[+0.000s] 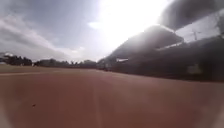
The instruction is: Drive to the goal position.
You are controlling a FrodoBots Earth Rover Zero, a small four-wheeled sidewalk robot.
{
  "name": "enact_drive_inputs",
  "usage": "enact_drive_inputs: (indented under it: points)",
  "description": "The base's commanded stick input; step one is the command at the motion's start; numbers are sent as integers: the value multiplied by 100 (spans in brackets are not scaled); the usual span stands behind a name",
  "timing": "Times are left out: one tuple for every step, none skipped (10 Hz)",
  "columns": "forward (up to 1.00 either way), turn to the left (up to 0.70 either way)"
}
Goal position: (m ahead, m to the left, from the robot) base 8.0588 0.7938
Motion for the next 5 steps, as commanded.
enact_drive_inputs:
  points:
    - [70,0]
    - [70,0]
    - [70,0]
    - [70,0]
    - [70,0]
